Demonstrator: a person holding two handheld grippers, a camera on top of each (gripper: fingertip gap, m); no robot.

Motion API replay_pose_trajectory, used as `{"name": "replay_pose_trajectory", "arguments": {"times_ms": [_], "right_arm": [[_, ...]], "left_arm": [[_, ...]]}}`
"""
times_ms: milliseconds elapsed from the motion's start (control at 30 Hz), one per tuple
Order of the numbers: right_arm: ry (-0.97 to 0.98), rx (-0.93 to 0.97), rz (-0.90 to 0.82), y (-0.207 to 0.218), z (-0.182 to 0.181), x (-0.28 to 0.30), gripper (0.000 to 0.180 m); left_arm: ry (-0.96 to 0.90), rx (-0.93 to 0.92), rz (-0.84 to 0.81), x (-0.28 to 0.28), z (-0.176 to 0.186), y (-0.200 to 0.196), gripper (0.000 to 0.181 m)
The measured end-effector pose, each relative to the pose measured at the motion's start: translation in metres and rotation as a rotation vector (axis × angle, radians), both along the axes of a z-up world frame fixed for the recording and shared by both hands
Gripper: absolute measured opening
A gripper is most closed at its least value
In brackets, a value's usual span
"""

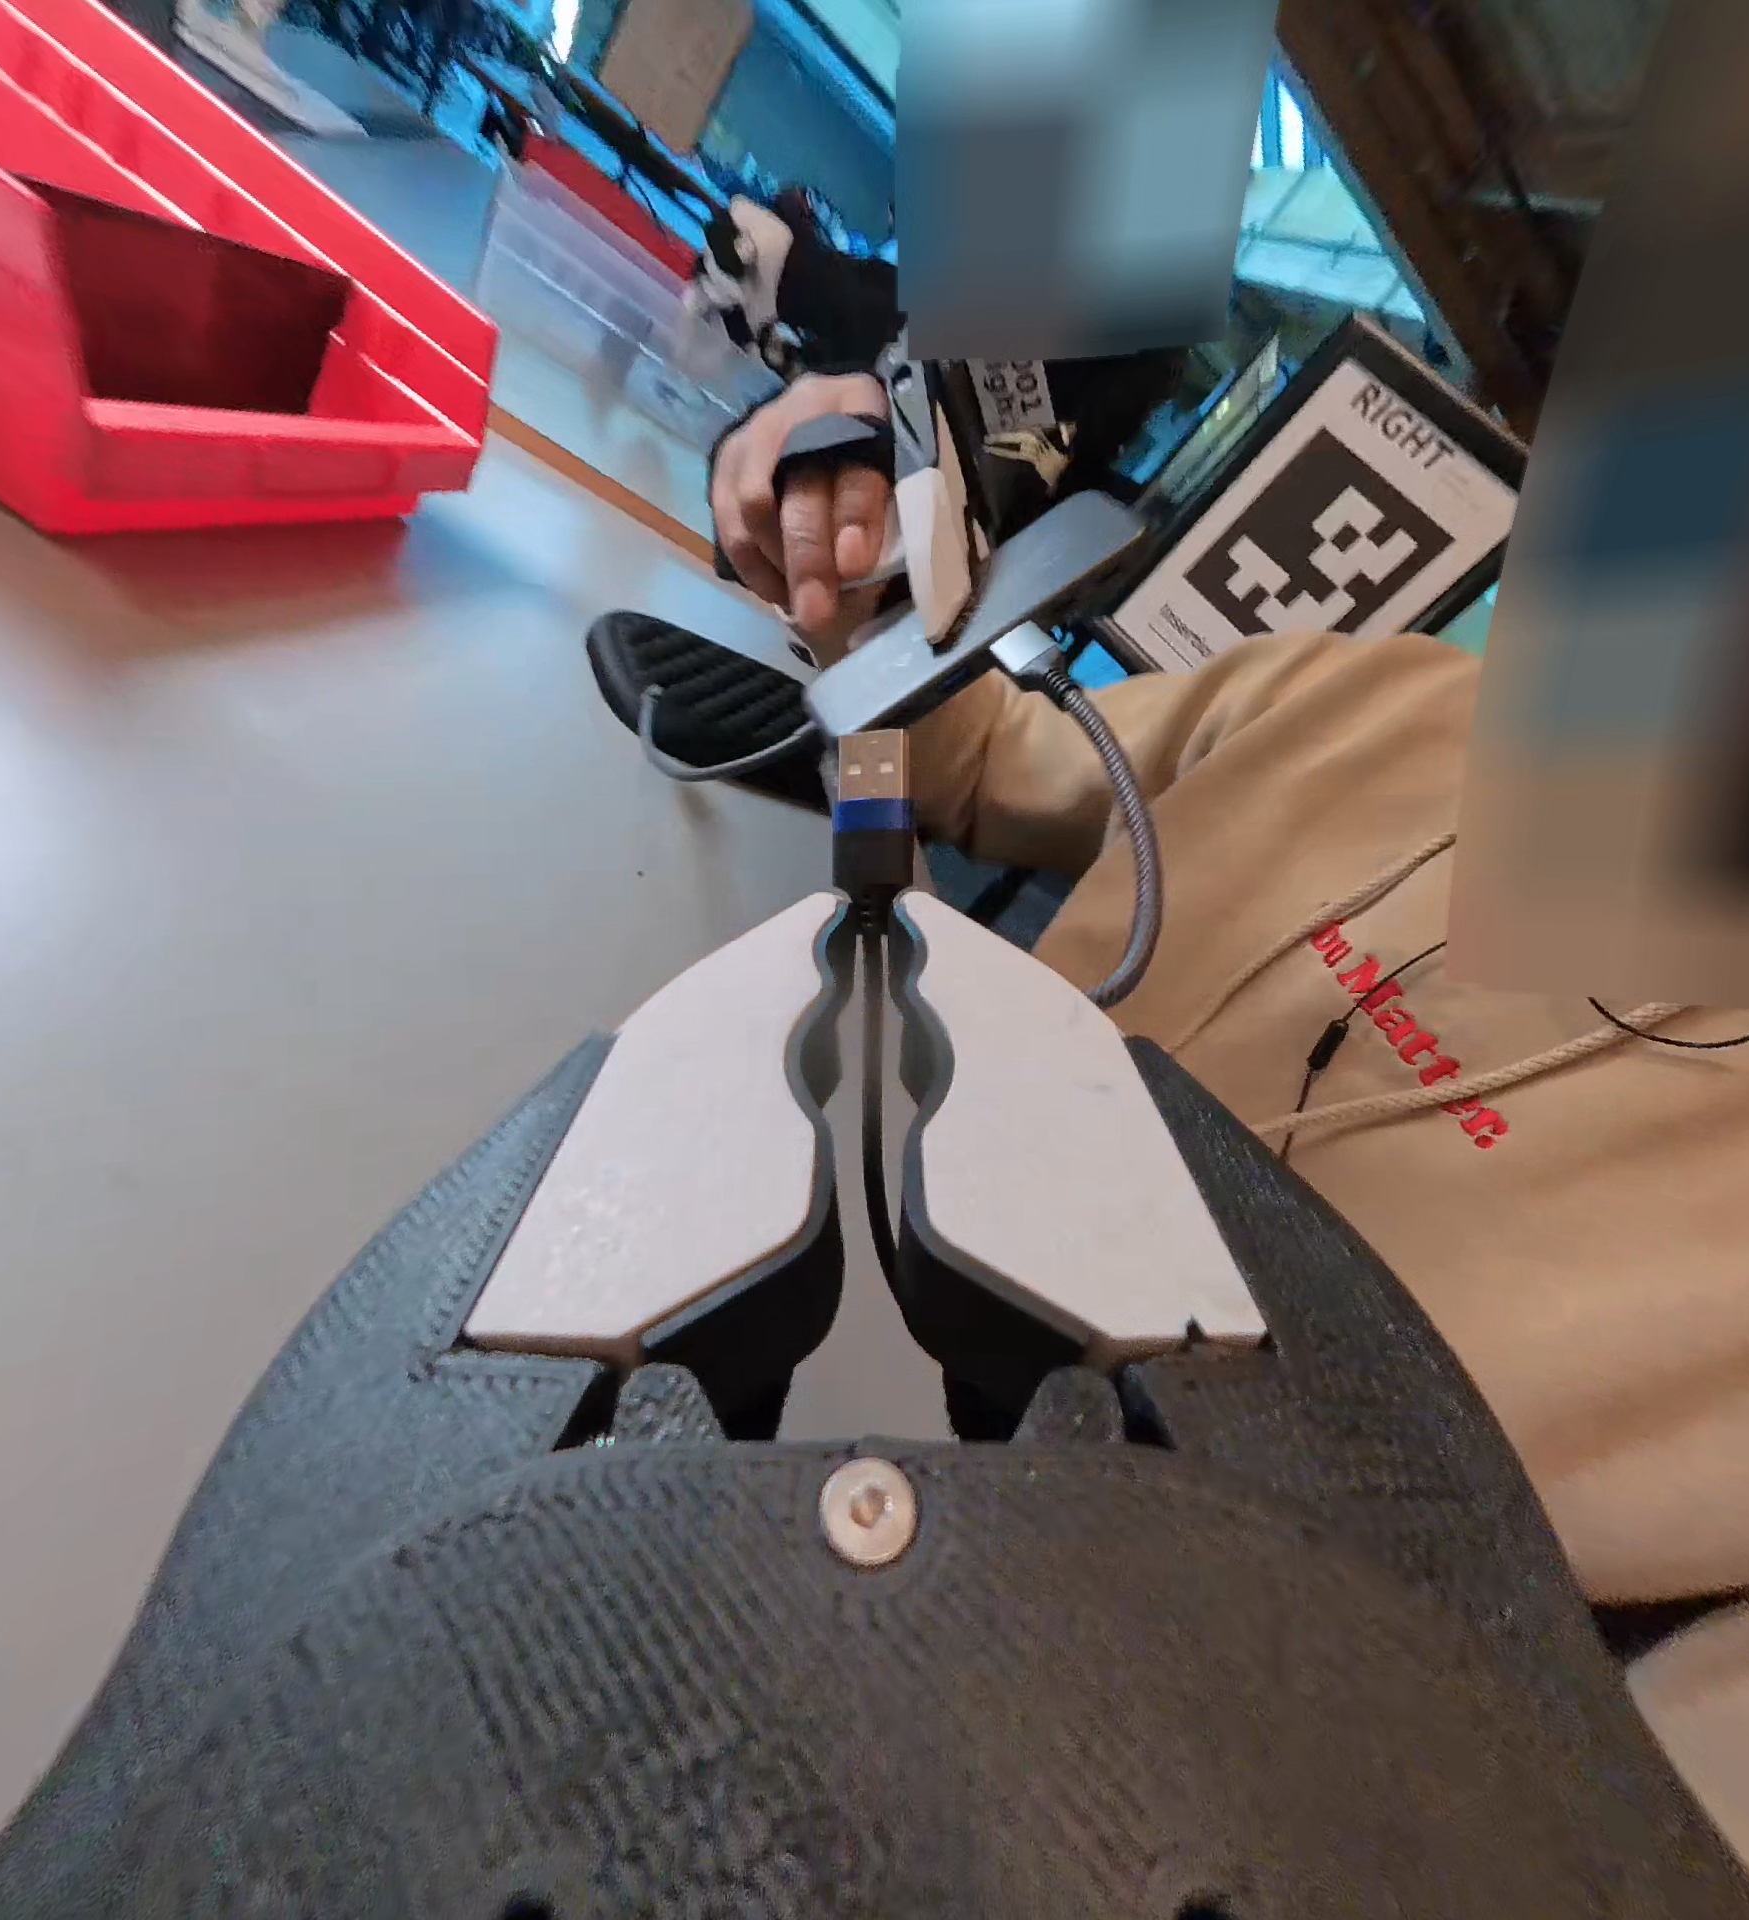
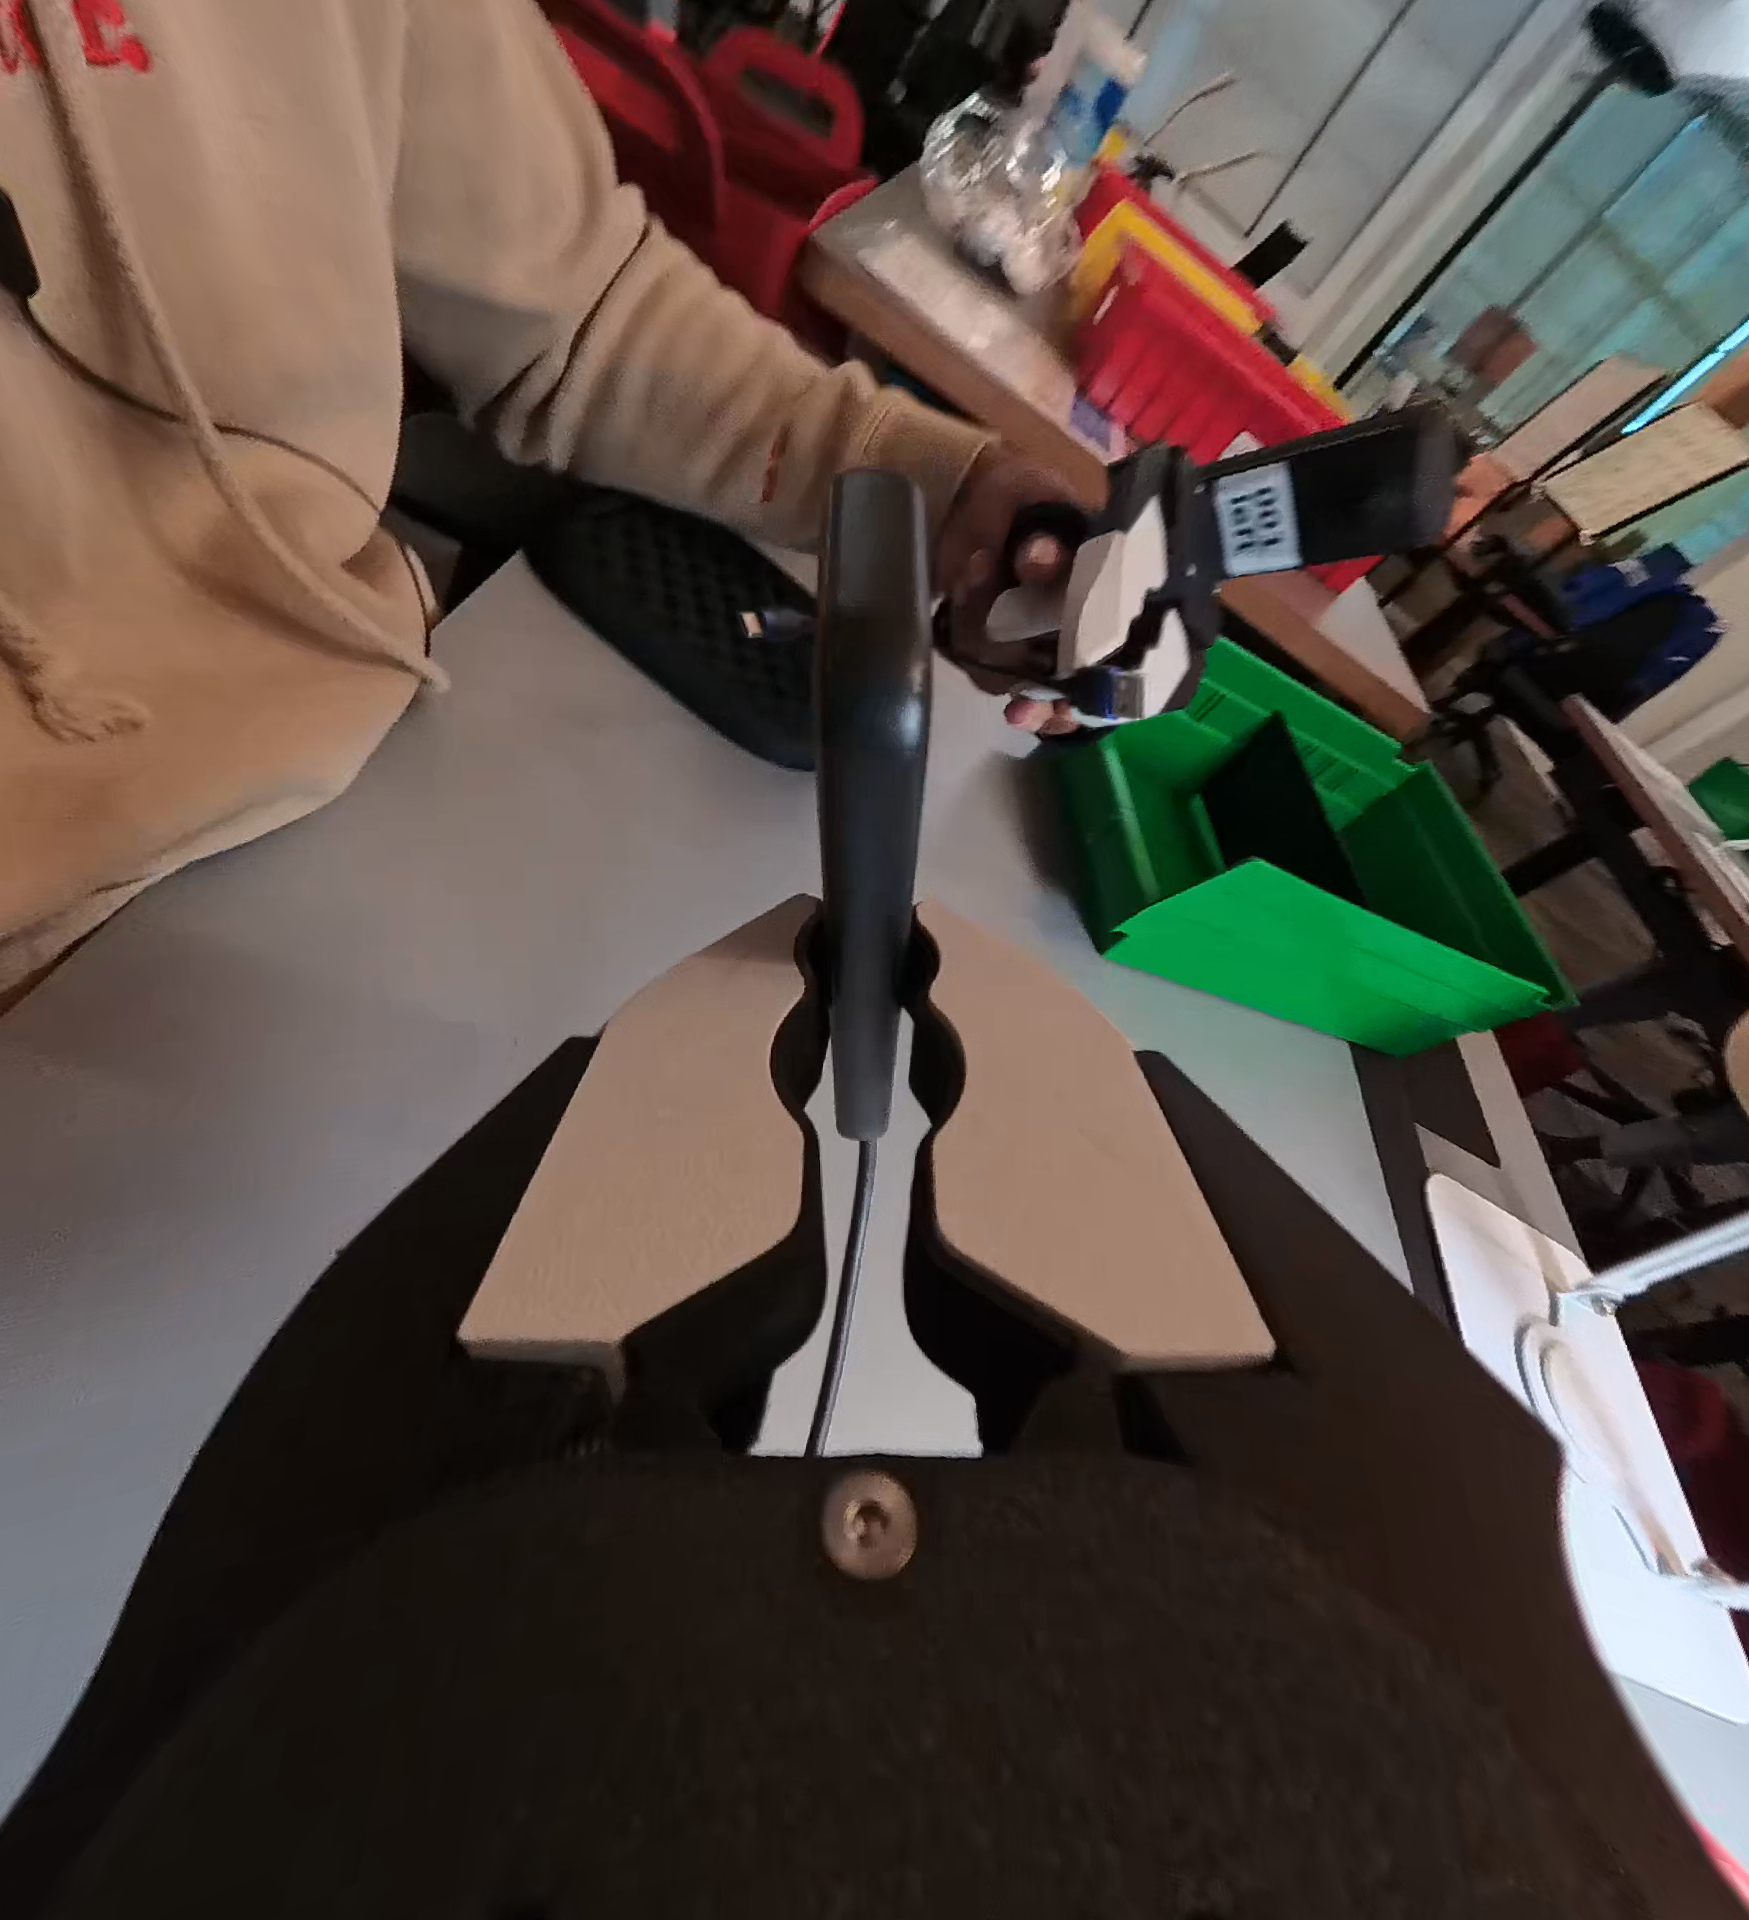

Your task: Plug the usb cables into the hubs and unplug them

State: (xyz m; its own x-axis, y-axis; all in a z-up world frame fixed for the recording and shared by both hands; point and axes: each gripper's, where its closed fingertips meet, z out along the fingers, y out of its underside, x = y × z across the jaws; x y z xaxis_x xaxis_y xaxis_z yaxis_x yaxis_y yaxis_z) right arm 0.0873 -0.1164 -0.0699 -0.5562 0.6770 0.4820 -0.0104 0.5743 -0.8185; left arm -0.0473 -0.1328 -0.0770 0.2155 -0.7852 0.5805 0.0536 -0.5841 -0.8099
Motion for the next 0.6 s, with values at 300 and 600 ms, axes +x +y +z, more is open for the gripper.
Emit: {"name": "replay_pose_trajectory", "arguments": {"times_ms": [300,600], "right_arm": [[-0.007,0.201,0.039,-0.001,-0.009,-0.028,0.012],[0.009,0.298,-0.01,0.006,-0.027,-0.041,0.012]], "left_arm": [[0.335,-0.054,-0.256,0.074,-0.009,-0.015,0.006],[0.451,-0.086,-0.185,0.07,-0.033,0.003,0.006]]}}
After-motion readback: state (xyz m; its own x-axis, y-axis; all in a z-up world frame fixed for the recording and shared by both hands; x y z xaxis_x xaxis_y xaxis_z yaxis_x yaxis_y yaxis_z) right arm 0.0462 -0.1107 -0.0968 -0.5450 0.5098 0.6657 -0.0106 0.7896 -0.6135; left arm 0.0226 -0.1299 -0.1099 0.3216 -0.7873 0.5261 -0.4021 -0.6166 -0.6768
